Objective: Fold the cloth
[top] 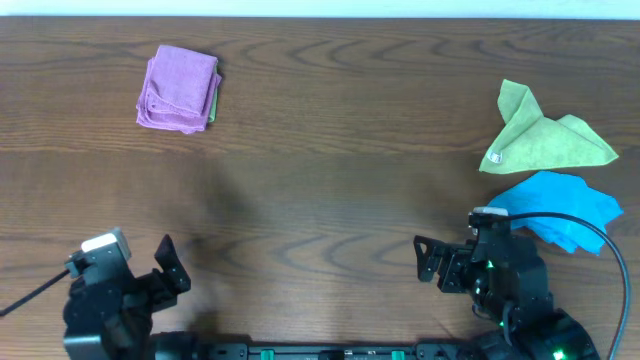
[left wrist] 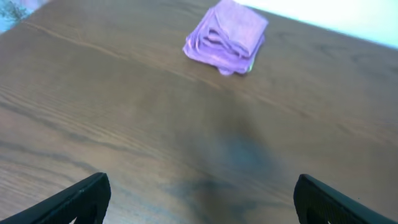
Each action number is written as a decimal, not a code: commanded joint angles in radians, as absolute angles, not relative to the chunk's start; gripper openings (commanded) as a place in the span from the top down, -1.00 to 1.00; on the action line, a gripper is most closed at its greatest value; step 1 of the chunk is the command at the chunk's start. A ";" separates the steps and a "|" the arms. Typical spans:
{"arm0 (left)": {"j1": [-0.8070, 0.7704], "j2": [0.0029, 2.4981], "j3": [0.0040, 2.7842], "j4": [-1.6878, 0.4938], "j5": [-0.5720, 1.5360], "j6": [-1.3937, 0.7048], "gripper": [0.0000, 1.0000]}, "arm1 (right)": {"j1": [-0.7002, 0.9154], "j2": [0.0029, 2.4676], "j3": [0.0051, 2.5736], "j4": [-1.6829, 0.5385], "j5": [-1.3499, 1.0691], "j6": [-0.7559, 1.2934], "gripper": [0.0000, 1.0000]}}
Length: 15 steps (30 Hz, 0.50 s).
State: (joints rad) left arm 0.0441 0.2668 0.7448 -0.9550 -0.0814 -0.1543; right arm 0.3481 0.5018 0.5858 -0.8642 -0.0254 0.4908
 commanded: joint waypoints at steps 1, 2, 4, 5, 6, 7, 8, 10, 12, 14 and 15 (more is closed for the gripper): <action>0.046 0.213 0.659 -0.931 -0.077 -0.099 -0.90 | 0.340 0.496 0.581 -0.865 -0.015 0.504 -0.98; 0.046 0.196 0.629 -0.925 -0.078 -0.099 -0.90 | 0.340 0.496 0.581 -0.865 -0.015 0.504 -0.99; 0.045 0.158 0.573 -0.915 -0.078 -0.099 -0.90 | 0.340 0.496 0.581 -0.865 -0.015 0.504 -0.98; 0.045 0.142 0.550 -0.909 -0.078 -0.099 -0.91 | 0.340 0.496 0.581 -0.865 -0.015 0.504 -0.99; 0.046 0.126 0.529 -0.904 -0.078 -0.099 -0.90 | 0.340 0.496 0.581 -0.865 -0.015 0.504 -0.98; 0.045 0.109 0.507 -0.900 -0.077 -0.092 -0.90 | 0.340 0.496 0.581 -0.865 -0.015 0.504 -0.99; 0.045 0.090 0.485 -0.899 -0.077 -0.088 -0.90 | 0.340 0.496 0.581 -0.865 -0.015 0.504 -0.99; 0.045 0.061 0.451 -0.900 -0.076 -0.083 -0.90 | 0.340 0.496 0.581 -0.865 -0.015 0.504 -0.98; 0.045 0.041 0.426 -0.900 -0.068 -0.065 -0.90 | 0.340 0.496 0.581 -0.865 -0.015 0.504 -0.98; 0.045 0.023 0.401 -0.900 -0.036 -0.014 -0.91 | 0.340 0.496 0.581 -0.865 -0.015 0.504 -0.99; 0.045 0.017 0.393 -0.900 -0.022 0.009 -0.91 | 0.340 0.496 0.581 -0.865 -0.015 0.504 -0.98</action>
State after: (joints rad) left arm 0.0441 0.0399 0.4145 -0.9062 -0.0635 -0.0677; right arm 0.3481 0.5014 0.5854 -0.8642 -0.0254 0.4908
